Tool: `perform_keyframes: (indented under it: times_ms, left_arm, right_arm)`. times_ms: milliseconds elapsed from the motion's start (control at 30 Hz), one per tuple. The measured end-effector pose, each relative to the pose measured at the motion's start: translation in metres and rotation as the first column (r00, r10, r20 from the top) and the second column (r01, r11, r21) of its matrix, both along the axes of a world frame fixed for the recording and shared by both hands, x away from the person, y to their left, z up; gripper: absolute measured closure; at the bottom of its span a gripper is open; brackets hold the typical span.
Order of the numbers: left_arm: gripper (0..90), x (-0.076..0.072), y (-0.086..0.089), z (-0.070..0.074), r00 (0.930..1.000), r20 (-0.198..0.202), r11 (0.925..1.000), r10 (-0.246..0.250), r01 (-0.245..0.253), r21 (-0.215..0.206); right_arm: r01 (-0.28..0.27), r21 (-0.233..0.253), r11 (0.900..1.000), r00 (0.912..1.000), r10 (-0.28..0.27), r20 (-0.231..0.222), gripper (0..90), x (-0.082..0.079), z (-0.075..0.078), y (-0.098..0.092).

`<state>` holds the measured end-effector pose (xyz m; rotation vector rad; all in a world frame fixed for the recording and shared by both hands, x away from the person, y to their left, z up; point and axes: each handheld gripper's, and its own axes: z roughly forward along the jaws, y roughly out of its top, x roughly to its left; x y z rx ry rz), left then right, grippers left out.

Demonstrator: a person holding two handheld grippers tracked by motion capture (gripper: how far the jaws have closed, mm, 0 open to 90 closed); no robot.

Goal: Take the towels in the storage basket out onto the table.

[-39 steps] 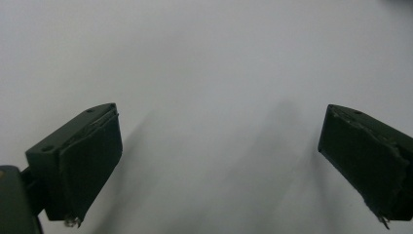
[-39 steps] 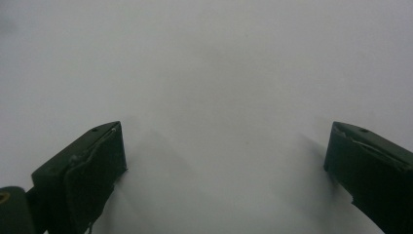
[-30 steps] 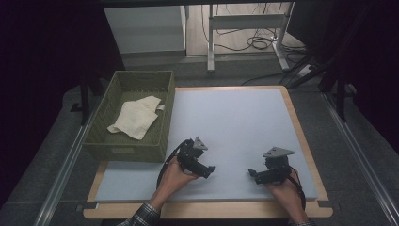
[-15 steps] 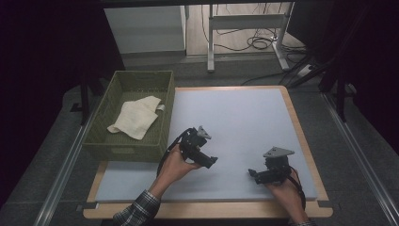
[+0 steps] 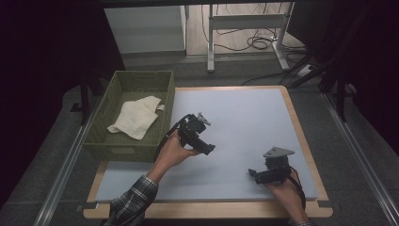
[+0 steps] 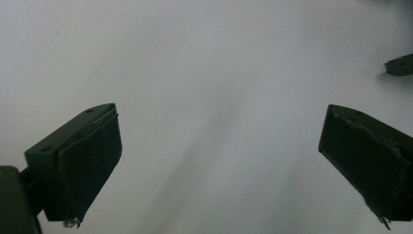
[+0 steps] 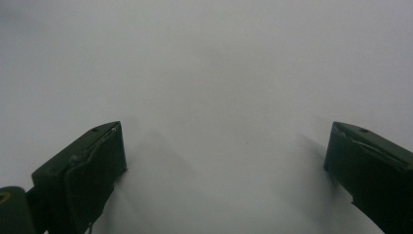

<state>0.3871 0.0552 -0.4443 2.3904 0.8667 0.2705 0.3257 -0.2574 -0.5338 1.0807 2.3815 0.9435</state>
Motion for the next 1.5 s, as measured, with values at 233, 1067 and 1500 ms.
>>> perform_keyframes:
  times_ms: [233, 1067, 1500]
  left_arm:
    - [2.4, 0.014, 0.008, 0.013, 0.9997, -0.016, 0.9996, 0.019, -0.019, 0.019]
    - [3.2, 0.060, 0.097, 0.066, 0.9720, -0.005, 0.9713, 0.235, -0.235, 0.040]
    - [2.4, 0.087, 0.171, 0.042, 0.9158, -0.042, 0.9163, 0.399, -0.397, 0.049]
  right_arm:
    - [0.001, 0.001, 1.000, 1.0000, -0.001, 0.000, 1.4, 0.000, 0.000, 0.000]
    - [-0.001, 0.001, 1.000, 1.0000, 0.001, 0.001, 1.4, 0.000, 0.000, 0.000]
    - [-0.001, 0.000, 1.000, 1.0000, 0.001, 0.000, 1.4, 0.000, 0.000, 0.000]
